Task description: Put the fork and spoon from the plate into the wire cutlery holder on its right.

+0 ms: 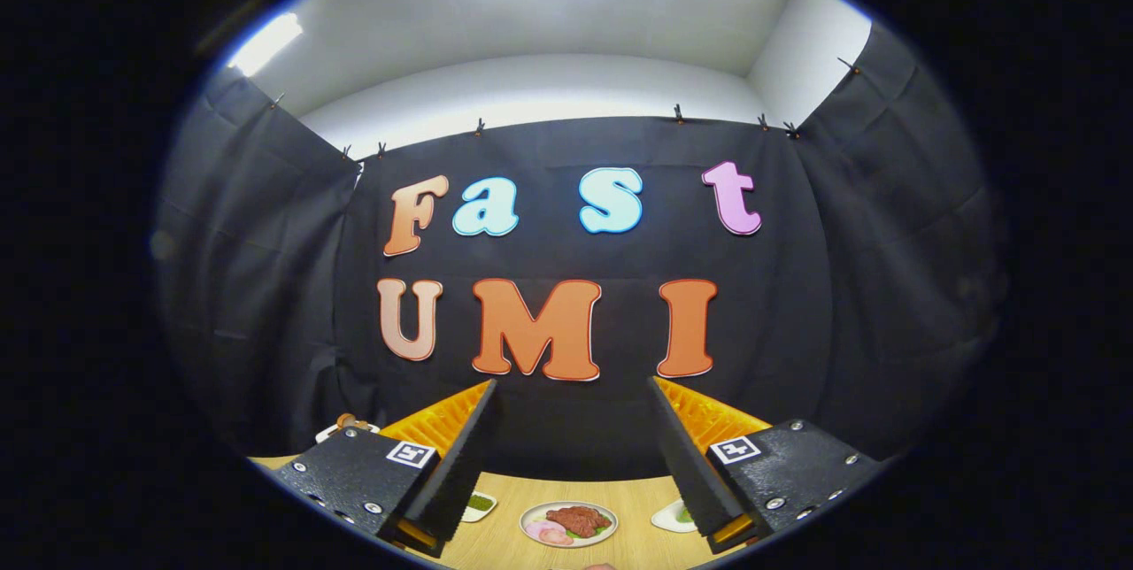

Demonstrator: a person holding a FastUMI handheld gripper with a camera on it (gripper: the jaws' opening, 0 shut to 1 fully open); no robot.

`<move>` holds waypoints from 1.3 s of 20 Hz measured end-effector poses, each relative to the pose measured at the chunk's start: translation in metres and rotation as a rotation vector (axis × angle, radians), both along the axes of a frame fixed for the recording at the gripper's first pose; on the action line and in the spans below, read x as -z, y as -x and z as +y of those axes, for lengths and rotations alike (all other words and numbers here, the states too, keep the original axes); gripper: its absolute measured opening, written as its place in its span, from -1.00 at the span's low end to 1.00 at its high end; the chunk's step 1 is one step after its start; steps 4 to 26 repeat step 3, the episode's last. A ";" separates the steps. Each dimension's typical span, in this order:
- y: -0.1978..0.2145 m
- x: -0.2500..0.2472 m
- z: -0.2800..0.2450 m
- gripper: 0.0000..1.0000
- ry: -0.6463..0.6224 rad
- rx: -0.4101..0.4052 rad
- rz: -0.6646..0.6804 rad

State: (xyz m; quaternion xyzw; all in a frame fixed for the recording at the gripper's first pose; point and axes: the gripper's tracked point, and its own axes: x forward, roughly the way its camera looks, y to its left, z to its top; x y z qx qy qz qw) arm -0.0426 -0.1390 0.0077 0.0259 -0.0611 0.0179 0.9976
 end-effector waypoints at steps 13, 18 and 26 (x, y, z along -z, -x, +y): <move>0.005 -0.006 0.006 0.93 0.014 -0.028 -0.043; 0.005 -0.006 0.006 0.93 0.014 -0.028 -0.043; 0.005 -0.006 0.006 0.93 0.014 -0.028 -0.043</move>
